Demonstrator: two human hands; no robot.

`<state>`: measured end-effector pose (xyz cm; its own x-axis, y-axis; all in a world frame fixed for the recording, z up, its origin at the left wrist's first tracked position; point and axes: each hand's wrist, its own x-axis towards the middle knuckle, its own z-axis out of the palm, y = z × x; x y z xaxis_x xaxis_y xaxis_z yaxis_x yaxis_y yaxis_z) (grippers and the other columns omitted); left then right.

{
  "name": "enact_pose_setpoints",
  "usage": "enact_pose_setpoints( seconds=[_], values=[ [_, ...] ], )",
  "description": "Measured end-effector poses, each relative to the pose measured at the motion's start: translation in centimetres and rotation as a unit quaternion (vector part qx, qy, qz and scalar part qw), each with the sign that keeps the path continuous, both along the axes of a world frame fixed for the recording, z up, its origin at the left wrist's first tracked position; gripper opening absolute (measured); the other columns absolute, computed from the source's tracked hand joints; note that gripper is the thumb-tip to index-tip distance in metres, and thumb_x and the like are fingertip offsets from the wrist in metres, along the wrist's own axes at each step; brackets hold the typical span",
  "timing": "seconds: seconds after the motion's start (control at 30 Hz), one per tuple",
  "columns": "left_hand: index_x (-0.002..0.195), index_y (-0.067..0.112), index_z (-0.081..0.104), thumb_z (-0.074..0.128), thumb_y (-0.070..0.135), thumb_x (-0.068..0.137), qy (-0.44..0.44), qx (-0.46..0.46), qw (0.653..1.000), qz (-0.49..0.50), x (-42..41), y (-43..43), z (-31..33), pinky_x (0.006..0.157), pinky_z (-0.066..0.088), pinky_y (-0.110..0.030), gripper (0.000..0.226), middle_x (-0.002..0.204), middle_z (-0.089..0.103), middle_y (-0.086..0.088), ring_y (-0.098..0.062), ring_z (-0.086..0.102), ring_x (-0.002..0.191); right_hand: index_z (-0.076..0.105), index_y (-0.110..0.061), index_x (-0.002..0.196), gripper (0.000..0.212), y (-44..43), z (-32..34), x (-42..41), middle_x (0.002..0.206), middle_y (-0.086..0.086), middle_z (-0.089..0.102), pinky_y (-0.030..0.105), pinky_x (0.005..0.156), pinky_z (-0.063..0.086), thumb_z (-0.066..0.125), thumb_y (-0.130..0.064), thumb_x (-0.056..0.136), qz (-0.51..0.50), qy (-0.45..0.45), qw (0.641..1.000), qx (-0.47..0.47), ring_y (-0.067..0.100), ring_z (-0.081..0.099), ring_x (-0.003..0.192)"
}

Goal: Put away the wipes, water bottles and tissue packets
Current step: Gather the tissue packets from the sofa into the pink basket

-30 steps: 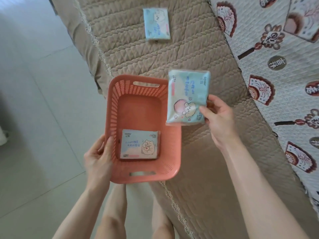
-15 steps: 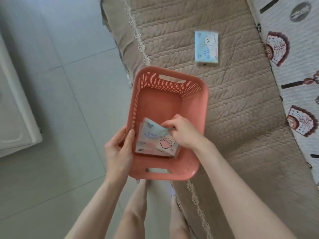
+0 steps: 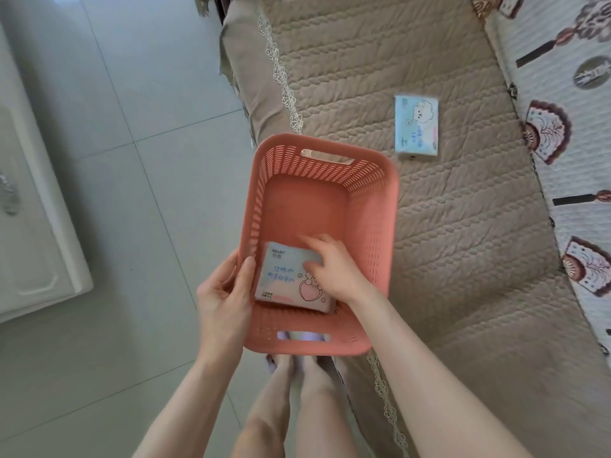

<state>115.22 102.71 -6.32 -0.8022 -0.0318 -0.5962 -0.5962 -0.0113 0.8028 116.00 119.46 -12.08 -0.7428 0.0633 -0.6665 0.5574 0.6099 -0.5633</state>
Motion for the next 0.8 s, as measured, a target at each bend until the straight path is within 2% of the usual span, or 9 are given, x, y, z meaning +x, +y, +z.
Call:
enact_pose_setpoints(
  seconds=[0.13, 0.27, 0.3, 0.37, 0.43, 0.57, 0.63, 0.73, 0.8],
  values=[
    [0.099, 0.022, 0.075, 0.057, 0.014, 0.096, 0.005, -0.013, 1.0, 0.02, -1.5, 0.4, -0.1, 0.07, 0.057, -0.022, 0.02, 0.092, 0.077, 0.001, -0.01, 0.068, 0.08, 0.042, -0.024, 0.145, 0.058, 1.1, 2.4, -1.9, 0.143, -0.002, 0.047, 0.026, 0.11, 0.03, 0.061, -0.015, 0.091, -0.169, 0.088, 0.978, -0.08, 0.012, 0.04, 0.134],
    [0.099, 0.023, 0.075, 0.058, 0.017, 0.096, 0.011, -0.025, 0.999, 0.033, -4.3, 1.5, 0.0, 0.071, 0.057, -0.029, 0.018, 0.092, 0.077, 0.0, -0.013, 0.066, 0.08, 0.053, -0.021, 0.132, 0.047, 4.3, 5.6, -4.5, 0.119, -0.003, 0.061, 0.015, 0.095, 0.045, 0.065, -0.008, 0.089, -0.316, 0.175, 0.919, -0.158, -0.003, 0.059, 0.106],
    [0.097, 0.027, 0.075, 0.058, 0.017, 0.096, 0.012, -0.027, 0.999, 0.036, -5.1, 1.9, 0.2, 0.071, 0.057, -0.028, 0.02, 0.092, 0.077, 0.002, -0.012, 0.066, 0.079, 0.055, -0.023, 0.127, 0.042, 5.5, 6.2, -5.1, 0.114, -0.004, 0.064, 0.015, 0.092, 0.047, 0.064, -0.007, 0.089, -0.349, 0.193, 0.9, -0.175, -0.005, 0.061, 0.101],
    [0.091, 0.033, 0.076, 0.058, 0.016, 0.096, 0.019, -0.03, 0.999, 0.038, -6.8, 2.8, 0.2, 0.069, 0.056, -0.024, 0.026, 0.089, 0.076, 0.007, -0.008, 0.065, 0.077, 0.058, -0.028, 0.118, 0.034, 8.0, 6.8, -6.2, 0.109, -0.005, 0.067, 0.023, 0.093, 0.05, 0.063, -0.009, 0.09, -0.397, 0.21, 0.872, -0.194, 0.002, 0.063, 0.104],
    [0.093, 0.032, 0.076, 0.058, 0.016, 0.096, 0.015, -0.037, 0.998, 0.039, -8.6, 3.8, 0.0, 0.069, 0.056, -0.024, 0.024, 0.09, 0.076, 0.007, -0.008, 0.066, 0.078, 0.06, -0.03, 0.113, 0.03, 10.8, 6.7, -7.4, 0.107, -0.005, 0.068, 0.028, 0.093, 0.05, 0.062, -0.01, 0.091, -0.437, 0.215, 0.852, -0.192, 0.011, 0.063, 0.105],
    [0.103, 0.016, 0.072, 0.059, 0.018, 0.096, 0.024, -0.053, 0.998, 0.023, -12.2, 5.8, -0.9, 0.062, 0.055, -0.018, 0.016, 0.085, 0.076, 0.008, -0.005, 0.064, 0.07, 0.058, -0.021, 0.119, 0.03, 15.1, 4.0, -9.8, 0.107, 0.0, 0.065, 0.021, 0.081, 0.049, 0.059, -0.006, 0.093, -0.509, 0.183, 0.822, -0.175, 0.015, 0.059, 0.102],
    [0.1, 0.018, 0.073, 0.059, 0.02, 0.095, 0.026, -0.06, 0.998, 0.013, -14.3, 7.5, -1.4, 0.058, 0.052, -0.014, 0.015, 0.079, 0.074, 0.012, 0.001, 0.06, 0.063, 0.056, -0.02, 0.121, 0.031, 17.7, 2.3, -11.1, 0.112, 0.003, 0.062, 0.02, 0.081, 0.048, 0.059, -0.007, 0.093, -0.548, 0.159, 0.804, -0.164, 0.015, 0.058, 0.102],
    [0.096, 0.026, 0.075, 0.061, 0.023, 0.094, 0.028, -0.052, 0.998, 0.018, -15.3, 8.1, -0.8, 0.061, 0.054, -0.017, 0.014, 0.082, 0.074, 0.011, -0.002, 0.061, 0.067, 0.055, -0.02, 0.125, 0.034, 18.5, 0.3, -10.8, 0.119, 0.004, 0.062, 0.021, 0.081, 0.048, 0.06, -0.01, 0.093, -0.559, 0.132, 0.806, -0.145, 0.01, 0.06, 0.098],
    [0.101, 0.026, 0.074, 0.061, 0.024, 0.094, 0.023, -0.058, 0.998, 0.015, -16.8, 9.4, -1.4, 0.065, 0.057, -0.023, 0.015, 0.09, 0.076, 0.006, -0.006, 0.065, 0.073, 0.054, -0.021, 0.13, 0.039, 20.3, -1.4, -11.6, 0.125, 0.002, 0.062, 0.027, 0.09, 0.049, 0.062, -0.015, 0.092, -0.568, 0.1, 0.807, -0.128, 0.009, 0.06, 0.105]
  ],
)
